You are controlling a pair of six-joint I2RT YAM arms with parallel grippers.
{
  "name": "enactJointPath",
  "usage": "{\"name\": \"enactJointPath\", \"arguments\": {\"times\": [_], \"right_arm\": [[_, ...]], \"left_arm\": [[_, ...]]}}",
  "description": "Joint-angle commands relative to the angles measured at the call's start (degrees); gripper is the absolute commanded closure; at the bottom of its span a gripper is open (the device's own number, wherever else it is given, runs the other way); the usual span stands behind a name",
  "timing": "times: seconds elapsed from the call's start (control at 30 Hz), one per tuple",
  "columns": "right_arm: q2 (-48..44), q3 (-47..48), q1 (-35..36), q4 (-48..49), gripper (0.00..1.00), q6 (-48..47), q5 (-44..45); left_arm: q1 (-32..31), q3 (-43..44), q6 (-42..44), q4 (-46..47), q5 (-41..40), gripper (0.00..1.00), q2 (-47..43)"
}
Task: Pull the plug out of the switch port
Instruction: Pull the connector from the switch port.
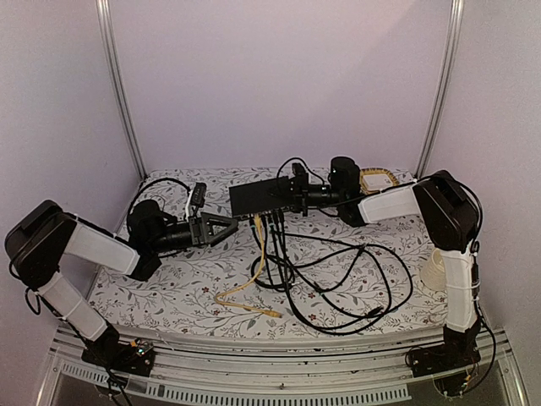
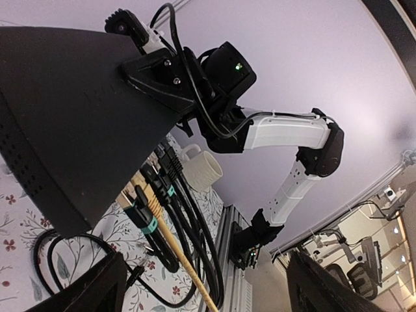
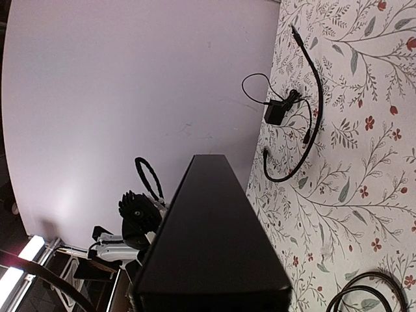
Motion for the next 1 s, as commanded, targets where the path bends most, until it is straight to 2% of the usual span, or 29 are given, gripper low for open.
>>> {"name": "enactJointPath", "arguments": {"times": [0.0, 0.2, 0.3, 0.5, 0.83, 0.97], "right_arm": [[-1.25, 2.80, 0.39, 7.00, 0.98, 3.01, -1.06], [-0.11, 3.43, 0.85, 8.88, 0.98, 5.03, -1.86], [0.20, 3.86, 1.01, 9.24, 0.98, 5.78, -2.46], [0.50, 4.34, 1.43, 9.35, 0.98, 6.36, -3.31], [1.25, 4.39, 1.59, 9.33, 0.98, 6.55, -3.81], [1.88, 5.30, 1.59, 9.30, 0.98, 6.81, -3.73]], "left_arm": [[0.12, -0.07, 0.06, 0.52, 1.38, 0.12, -0.23], [-0.03, 3.76, 1.79, -2.86, 0.79, 0.14, 3.09], [-0.06, 5.21, 1.58, -2.19, -0.19, 0.18, 5.29], [-0.09, 6.94, -0.99, 2.43, -2.23, 0.27, 9.92], [-0.06, 8.80, -5.92, 10.59, -3.12, 0.34, 13.96], [-0.04, 8.49, -8.40, 13.90, -3.08, 0.42, 15.26]]}}
